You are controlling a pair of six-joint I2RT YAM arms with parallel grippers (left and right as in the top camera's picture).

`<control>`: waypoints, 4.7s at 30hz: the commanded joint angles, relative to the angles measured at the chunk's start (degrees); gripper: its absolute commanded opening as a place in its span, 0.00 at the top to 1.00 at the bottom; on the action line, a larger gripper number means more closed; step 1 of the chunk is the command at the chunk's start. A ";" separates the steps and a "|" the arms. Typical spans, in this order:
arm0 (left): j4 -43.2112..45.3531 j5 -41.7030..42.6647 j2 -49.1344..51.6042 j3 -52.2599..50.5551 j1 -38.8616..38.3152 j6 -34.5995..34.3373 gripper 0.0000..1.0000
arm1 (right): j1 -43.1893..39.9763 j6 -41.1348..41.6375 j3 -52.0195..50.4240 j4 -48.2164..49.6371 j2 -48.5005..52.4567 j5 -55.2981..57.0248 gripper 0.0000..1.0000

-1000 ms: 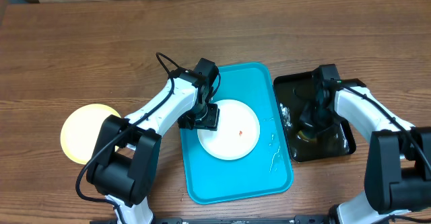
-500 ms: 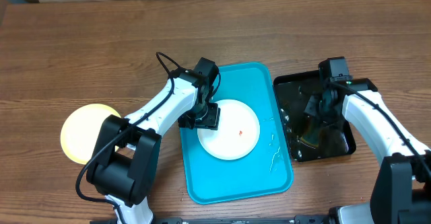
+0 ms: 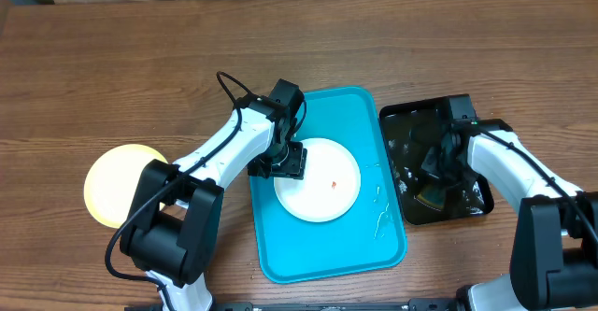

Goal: Clean dirty plates on tray and stack at the side
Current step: 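Grasp the sponge in the black tray with right gripper, then scrub the white plate with the sponge in right gripper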

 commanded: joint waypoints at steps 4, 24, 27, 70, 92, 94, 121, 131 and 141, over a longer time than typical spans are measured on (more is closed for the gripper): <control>0.07 0.44 -0.98 0.22 0.26 0.63 0.28 | 0.00 -1.88 7.65 -4.28 -5.81 0.72 0.53; 0.57 0.44 -0.98 0.22 0.26 0.44 0.25 | -0.11 -0.96 -9.42 9.18 -6.16 -0.96 0.92; 0.57 0.46 -0.98 0.22 0.26 0.44 0.24 | -0.09 -1.27 -8.33 6.80 -6.16 -0.98 0.96; 10.34 3.72 -0.94 -8.68 0.24 1.90 0.96 | -0.04 -0.24 -6.62 3.67 -7.08 -4.55 0.96; 10.36 3.91 -0.94 -8.68 0.24 -3.06 0.96 | 26.38 -4.24 3.56 1.86 -15.89 -15.21 0.96; 10.40 3.91 -0.94 -8.68 0.24 -3.21 0.96 | 28.83 -2.34 2.36 5.33 -13.70 -14.38 0.96; 9.66 0.59 -0.94 -8.85 0.26 -4.57 0.96 | 31.50 18.36 1.36 1.01 8.37 13.29 0.96; 7.96 -0.92 -0.94 -8.94 1.57 -4.52 0.96 | 26.88 15.47 4.90 -4.33 4.07 14.12 0.96; 7.98 -0.90 -0.94 -8.94 1.57 -4.48 0.96 | 23.17 6.62 7.02 -4.76 -16.39 6.14 0.96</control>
